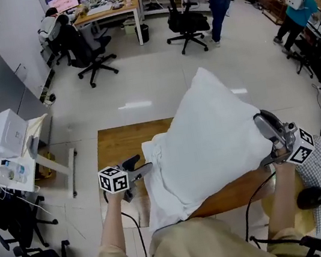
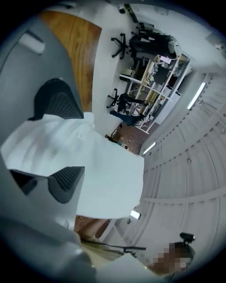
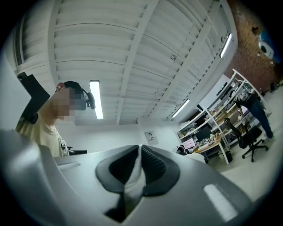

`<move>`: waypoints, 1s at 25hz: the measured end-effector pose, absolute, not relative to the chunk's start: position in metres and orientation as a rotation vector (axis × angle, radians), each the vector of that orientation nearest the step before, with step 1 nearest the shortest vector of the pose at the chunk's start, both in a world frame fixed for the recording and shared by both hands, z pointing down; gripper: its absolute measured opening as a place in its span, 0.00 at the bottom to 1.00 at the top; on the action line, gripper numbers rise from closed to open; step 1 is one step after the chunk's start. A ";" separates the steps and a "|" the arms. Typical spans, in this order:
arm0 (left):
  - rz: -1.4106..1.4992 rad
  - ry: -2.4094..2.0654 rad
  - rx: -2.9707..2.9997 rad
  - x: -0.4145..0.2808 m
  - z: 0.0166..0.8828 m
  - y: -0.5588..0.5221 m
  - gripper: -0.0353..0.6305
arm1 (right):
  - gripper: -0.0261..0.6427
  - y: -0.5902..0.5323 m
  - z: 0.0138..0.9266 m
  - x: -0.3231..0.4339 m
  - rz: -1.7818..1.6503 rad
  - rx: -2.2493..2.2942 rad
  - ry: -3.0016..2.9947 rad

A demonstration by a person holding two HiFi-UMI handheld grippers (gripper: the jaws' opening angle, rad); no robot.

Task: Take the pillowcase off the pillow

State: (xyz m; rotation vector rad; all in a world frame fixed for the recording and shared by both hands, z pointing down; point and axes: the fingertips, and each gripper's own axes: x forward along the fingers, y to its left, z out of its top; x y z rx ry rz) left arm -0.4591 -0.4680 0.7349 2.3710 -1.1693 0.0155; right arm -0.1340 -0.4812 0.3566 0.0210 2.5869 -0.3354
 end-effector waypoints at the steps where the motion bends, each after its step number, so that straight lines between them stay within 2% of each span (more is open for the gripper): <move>1: 0.005 -1.150 2.338 -0.459 0.741 -0.492 0.56 | 0.07 -0.476 0.354 -0.141 -0.332 0.015 2.593; 7: -0.076 -0.970 2.197 -0.442 0.788 -0.579 0.56 | 0.07 -0.453 0.356 -0.166 -0.275 -0.058 2.668; 10: -0.085 -0.962 2.177 -0.448 0.803 -0.593 0.34 | 0.07 -0.460 0.360 -0.171 -0.283 -0.178 2.677; 15: -0.098 -1.008 2.136 -0.460 0.819 -0.605 0.29 | 0.07 -0.477 0.373 -0.161 -0.377 -0.291 2.595; 16: -0.095 -1.044 2.117 -0.467 0.824 -0.607 0.16 | 0.07 -0.480 0.373 -0.159 -0.386 -0.299 2.582; 18: -0.055 -1.101 2.102 -0.475 0.833 -0.608 0.15 | 0.07 -0.484 0.372 -0.154 -0.390 -0.313 2.570; 21: 0.189 -1.225 2.083 -0.482 0.855 -0.606 0.06 | 0.07 -0.496 0.370 -0.144 -0.411 -0.361 2.535; 25: 0.856 -1.548 1.997 -0.540 0.912 -0.598 0.06 | 0.06 -0.509 0.326 -0.144 -0.432 -0.324 2.428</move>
